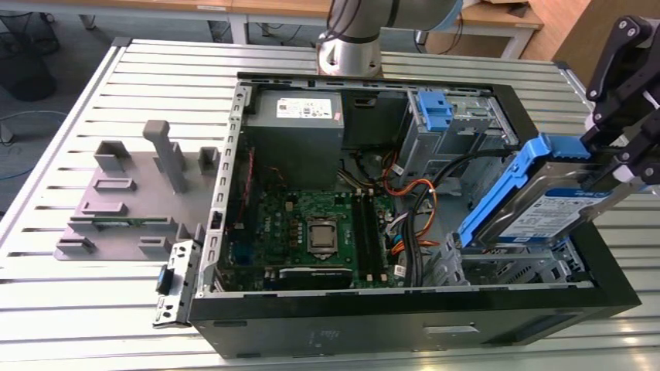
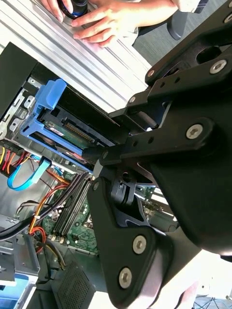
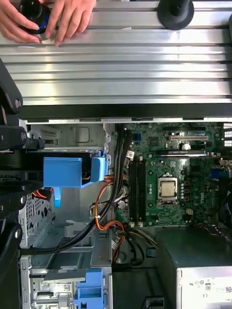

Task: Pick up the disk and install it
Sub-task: 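Pick up the disk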

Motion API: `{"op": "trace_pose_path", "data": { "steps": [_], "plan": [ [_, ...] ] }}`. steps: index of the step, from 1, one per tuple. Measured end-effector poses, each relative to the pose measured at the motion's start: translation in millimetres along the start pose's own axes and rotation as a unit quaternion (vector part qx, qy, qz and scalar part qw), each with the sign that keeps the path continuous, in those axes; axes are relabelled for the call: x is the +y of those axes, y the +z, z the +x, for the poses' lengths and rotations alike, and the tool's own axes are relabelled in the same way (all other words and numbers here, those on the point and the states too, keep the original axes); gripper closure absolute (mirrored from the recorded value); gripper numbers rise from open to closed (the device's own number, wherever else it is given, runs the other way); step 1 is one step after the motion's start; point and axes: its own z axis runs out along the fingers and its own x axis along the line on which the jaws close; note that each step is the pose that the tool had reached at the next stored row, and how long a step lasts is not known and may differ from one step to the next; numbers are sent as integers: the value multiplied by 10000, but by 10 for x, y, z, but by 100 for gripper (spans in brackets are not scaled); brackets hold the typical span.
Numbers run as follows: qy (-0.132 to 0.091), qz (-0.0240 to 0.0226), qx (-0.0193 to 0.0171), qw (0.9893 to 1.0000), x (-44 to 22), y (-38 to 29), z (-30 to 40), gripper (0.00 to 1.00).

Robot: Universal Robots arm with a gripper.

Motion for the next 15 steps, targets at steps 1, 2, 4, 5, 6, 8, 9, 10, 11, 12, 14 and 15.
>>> {"op": "trace_pose_path", "data": {
  "steps": [1, 2, 4, 5, 6, 8, 9, 10, 11, 12, 14, 15],
  "plan": [
    [0, 0, 1, 10000, -1, 10, -2, 65],
    [0, 0, 0, 10000, -3, 19, -4, 65],
    [1, 0, 0, 10000, -5, 37, -4, 65],
    [1, 0, 1, 10000, -6, 44, -7, 65],
    [0, 0, 2, 10000, -6, 52, -13, 65],
    [0, 0, 0, 10000, -7, 69, -19, 65],
    [0, 0, -1, 10000, -7, 77, -18, 65],
    [0, 0, 0, 10000, -8, 85, -18, 65],
    [0, 0, 0, 10000, -8, 94, -18, 65],
    [0, 1, 1, 10000, -8, 106, -18, 65],
    [0, 0, 0, 10000, -9, 129, -16, 65],
    [0, 0, 0, 10000, -9, 143, -15, 65]
  ]
}}
